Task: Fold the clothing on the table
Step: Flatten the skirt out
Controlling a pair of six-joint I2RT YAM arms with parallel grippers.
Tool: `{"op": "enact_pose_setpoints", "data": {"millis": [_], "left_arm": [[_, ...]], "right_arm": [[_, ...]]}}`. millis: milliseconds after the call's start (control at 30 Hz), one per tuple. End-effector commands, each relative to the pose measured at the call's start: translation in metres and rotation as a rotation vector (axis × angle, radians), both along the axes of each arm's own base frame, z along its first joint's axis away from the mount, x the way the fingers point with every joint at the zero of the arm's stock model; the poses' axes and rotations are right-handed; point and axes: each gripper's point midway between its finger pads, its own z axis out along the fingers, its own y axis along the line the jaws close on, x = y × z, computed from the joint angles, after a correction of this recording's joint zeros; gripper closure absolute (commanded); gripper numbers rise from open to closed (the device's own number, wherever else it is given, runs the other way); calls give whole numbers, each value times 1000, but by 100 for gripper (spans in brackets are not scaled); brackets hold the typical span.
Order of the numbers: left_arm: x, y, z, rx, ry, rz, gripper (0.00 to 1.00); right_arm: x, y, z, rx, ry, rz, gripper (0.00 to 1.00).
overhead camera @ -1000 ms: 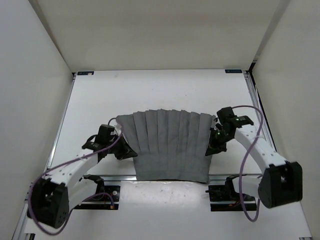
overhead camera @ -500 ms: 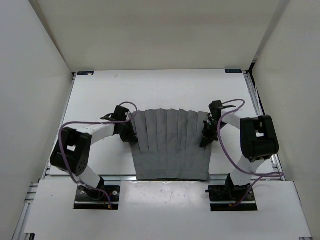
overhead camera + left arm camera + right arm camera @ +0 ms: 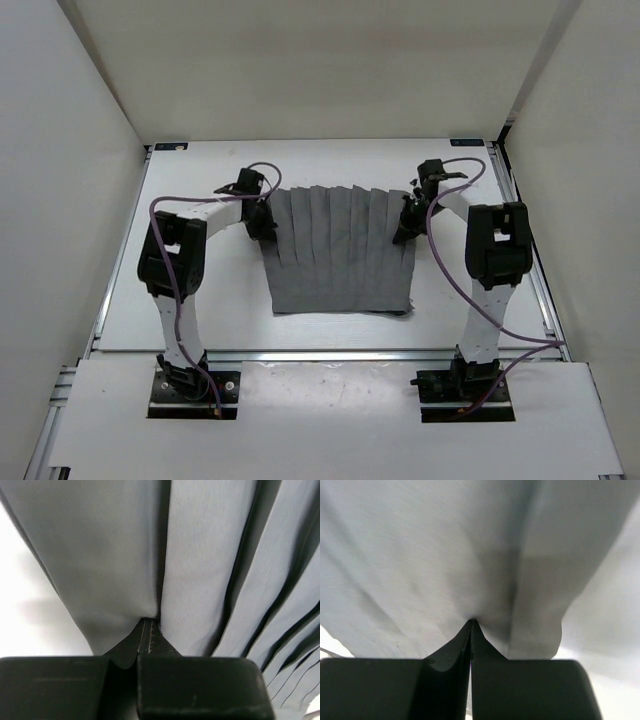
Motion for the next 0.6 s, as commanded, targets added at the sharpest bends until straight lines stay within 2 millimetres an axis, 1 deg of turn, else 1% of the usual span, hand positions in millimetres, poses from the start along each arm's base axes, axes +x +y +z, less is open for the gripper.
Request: {"op": "enact_pose_setpoints", "data": {"millis": [0,33,67,100,133,167,200,233,267,300,333,367,400,433,467,500,533,567], "left_arm": [[37,3,21,-9,-62,-4,100],[42,-4,29,-42,-80,-24,100],[48,-6,45,-71,-126,-49,100],[50,-14,66,-119,-178,-77,100],[48,-17,86,-144,-226,-99,99],[44,-20,96,-141,-255,-127,94],[36,-21,118,-136,-310,-147,82],[25,-22,136,-127,-347,-157,66],[13,-21,131,-112,-346,-163,59],[0,-22,146,-120,-373,-166,50],[-19,-19,144,-118,-361,-173,49],[-36,-17,128,-111,-318,-164,48],[-56,-12,117,-100,-285,-142,48],[-71,-18,123,-107,-304,-163,48],[-90,-16,115,-98,-290,-148,47],[-105,-8,96,-73,-248,-136,46],[-118,-10,99,-79,-252,-146,44],[-130,-7,93,-87,-237,-146,43]], "right_arm": [[40,2,29,62,-143,15,100],[47,4,35,80,-183,30,100],[51,5,53,95,-247,42,100],[47,7,65,110,-280,66,99],[51,9,75,119,-320,75,98],[48,7,95,108,-371,86,95],[42,6,111,90,-411,109,87],[34,5,126,87,-441,118,78],[27,3,128,76,-433,114,73],[16,1,136,68,-445,125,64],[6,0,139,66,-452,130,60],[-3,-3,135,46,-432,136,59],[-14,-7,133,41,-416,128,57],[-26,-7,130,38,-402,131,56],[-37,-9,124,28,-372,132,55],[-49,-10,119,23,-351,126,55],[-65,-14,108,17,-310,120,54],[-73,-15,110,16,-307,106,53]]}}
